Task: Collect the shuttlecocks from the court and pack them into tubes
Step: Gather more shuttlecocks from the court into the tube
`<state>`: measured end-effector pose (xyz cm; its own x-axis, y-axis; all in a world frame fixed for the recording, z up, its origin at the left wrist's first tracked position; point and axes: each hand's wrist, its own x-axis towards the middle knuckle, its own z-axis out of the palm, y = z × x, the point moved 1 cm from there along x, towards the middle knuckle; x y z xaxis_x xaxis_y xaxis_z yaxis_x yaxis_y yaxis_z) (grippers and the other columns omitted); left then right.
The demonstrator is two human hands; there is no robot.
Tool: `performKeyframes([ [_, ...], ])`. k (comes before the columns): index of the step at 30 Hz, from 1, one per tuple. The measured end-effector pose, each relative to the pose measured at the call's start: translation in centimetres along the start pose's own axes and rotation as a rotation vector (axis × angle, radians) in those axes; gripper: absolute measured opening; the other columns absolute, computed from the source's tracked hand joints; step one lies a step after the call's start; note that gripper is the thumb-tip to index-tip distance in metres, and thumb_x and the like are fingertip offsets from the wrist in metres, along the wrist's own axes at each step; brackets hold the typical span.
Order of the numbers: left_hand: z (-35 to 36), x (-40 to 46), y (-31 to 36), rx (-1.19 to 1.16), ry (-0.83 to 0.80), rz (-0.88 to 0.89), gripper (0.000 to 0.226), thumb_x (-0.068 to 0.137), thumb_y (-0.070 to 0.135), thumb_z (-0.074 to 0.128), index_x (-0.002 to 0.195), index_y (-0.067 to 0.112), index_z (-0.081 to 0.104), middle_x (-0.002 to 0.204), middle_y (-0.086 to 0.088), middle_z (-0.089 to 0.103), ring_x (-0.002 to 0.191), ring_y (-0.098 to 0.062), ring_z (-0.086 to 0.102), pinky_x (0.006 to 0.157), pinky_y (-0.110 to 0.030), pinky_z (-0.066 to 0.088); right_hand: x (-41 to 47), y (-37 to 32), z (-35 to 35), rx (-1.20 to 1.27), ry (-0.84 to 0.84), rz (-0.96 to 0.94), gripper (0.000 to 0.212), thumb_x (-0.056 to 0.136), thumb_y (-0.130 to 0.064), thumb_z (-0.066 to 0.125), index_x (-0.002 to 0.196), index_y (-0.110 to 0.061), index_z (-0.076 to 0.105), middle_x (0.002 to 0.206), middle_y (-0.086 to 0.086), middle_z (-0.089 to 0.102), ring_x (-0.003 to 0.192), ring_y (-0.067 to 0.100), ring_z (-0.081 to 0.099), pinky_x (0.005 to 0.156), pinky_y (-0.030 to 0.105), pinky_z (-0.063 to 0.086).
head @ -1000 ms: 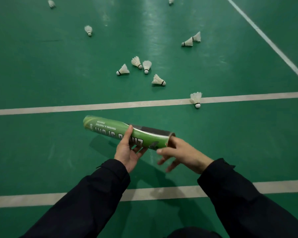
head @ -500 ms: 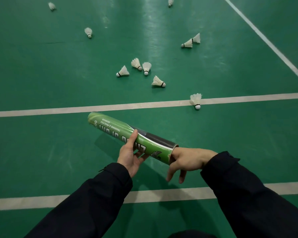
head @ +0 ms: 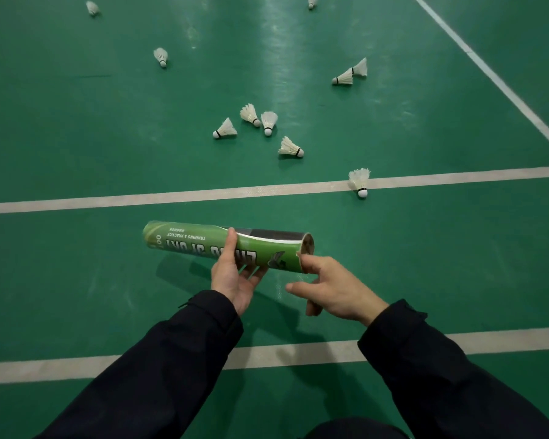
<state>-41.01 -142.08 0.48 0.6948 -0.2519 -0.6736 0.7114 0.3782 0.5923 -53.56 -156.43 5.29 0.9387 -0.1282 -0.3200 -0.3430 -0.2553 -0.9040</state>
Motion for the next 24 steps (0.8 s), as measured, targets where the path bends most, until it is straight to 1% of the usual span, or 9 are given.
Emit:
performKeyframes([
  [3,-0.1,-0.3,-0.2,0.032,-0.016,0.014,0.072,0.079,0.050,0.076,0.136,0.009,0.060,0.122,-0.013,0.068,0.099,-0.025,0.066,0.067,-0.039,0.060,0.4,-0.5,-0.2,0.012,-0.183,0.148,0.043,0.104,-0.008,0.053,0.145,-0.016,0.044,0.102,0.002,0.063,0.058,0.011,0.064,0.056,0.034,0.060],
  [6,-0.2,-0.6,-0.3,0.043,-0.018,0.002,0.068,0.084,0.049,0.074,0.137,0.009,0.060,0.123,-0.015,0.067,0.099,-0.026,0.066,0.067,-0.039,0.060,0.7,-1.0,-0.6,0.016,-0.252,0.210,0.051,0.104,-0.001,0.049,0.152,-0.011,0.035,0.130,0.011,0.053,0.068,0.011,0.067,0.054,0.032,0.061],
  [7,-0.2,-0.8,-0.5,0.047,-0.021,-0.007,0.064,0.088,0.047,0.073,0.137,0.008,0.059,0.124,-0.015,0.067,0.099,-0.026,0.066,0.068,-0.039,0.060,0.8,-1.0,-0.6,0.017,-0.276,0.229,0.054,0.103,0.000,0.050,0.153,-0.010,0.033,0.137,0.016,0.052,0.075,0.017,0.071,0.055,0.032,0.062],
  [9,-0.1,-1.2,-0.7,0.072,-0.025,-0.013,0.059,0.091,0.045,0.072,0.136,0.008,0.059,0.121,-0.015,0.067,0.098,-0.026,0.066,0.068,-0.040,0.060,0.9,-1.1,-0.7,0.027,-0.346,0.279,0.058,0.100,-0.003,0.057,0.153,-0.007,0.034,0.134,0.026,0.058,0.088,0.031,0.073,0.056,0.032,0.062],
  [12,-0.1,-1.4,-0.6,0.103,-0.048,-0.010,0.061,0.090,0.044,0.074,0.137,0.008,0.058,0.118,-0.013,0.066,0.097,-0.025,0.066,0.066,-0.039,0.061,0.6,-1.1,-0.8,0.175,-0.396,0.263,0.058,0.094,-0.010,0.070,0.146,-0.017,0.045,0.126,0.020,0.061,0.079,0.018,0.070,0.054,0.029,0.060],
  [14,0.0,-1.3,-0.2,0.090,-0.065,-0.008,0.064,0.088,0.044,0.075,0.138,0.008,0.058,0.120,-0.013,0.066,0.099,-0.026,0.066,0.066,-0.038,0.061,0.4,-0.9,-0.6,0.349,-0.321,0.219,0.054,0.090,-0.014,0.075,0.136,-0.028,0.051,0.119,0.008,0.061,0.075,0.017,0.067,0.057,0.032,0.060],
  [16,0.0,-1.1,0.2,0.060,-0.067,-0.015,0.064,0.087,0.043,0.075,0.139,0.008,0.058,0.122,-0.013,0.066,0.100,-0.027,0.066,0.065,-0.039,0.061,0.4,-0.1,-0.3,0.488,-0.178,0.194,0.050,0.083,-0.019,0.076,0.129,-0.024,0.059,0.114,0.003,0.063,0.075,0.020,0.067,0.061,0.036,0.061],
  [21,-0.3,-0.2,1.5,-0.020,-0.049,-0.026,0.054,0.089,0.039,0.074,0.133,0.011,0.062,0.115,-0.011,0.066,0.101,-0.028,0.064,0.065,-0.038,0.062,0.4,1.6,-0.9,0.585,0.140,0.093,0.024,0.089,-0.020,0.071,0.111,-0.010,0.072,0.107,0.009,0.073,0.072,0.020,0.067,0.061,0.034,0.059],
  [24,-0.6,0.6,3.6,-0.105,-0.080,-0.041,0.052,0.085,0.045,0.074,0.126,0.013,0.064,0.106,-0.010,0.068,0.093,-0.023,0.067,0.071,-0.036,0.062,0.7,2.2,-2.2,0.626,0.344,0.065,0.015,0.099,-0.013,0.057,0.104,-0.008,0.071,0.106,0.017,0.076,0.064,0.016,0.061,0.058,0.029,0.053],
])
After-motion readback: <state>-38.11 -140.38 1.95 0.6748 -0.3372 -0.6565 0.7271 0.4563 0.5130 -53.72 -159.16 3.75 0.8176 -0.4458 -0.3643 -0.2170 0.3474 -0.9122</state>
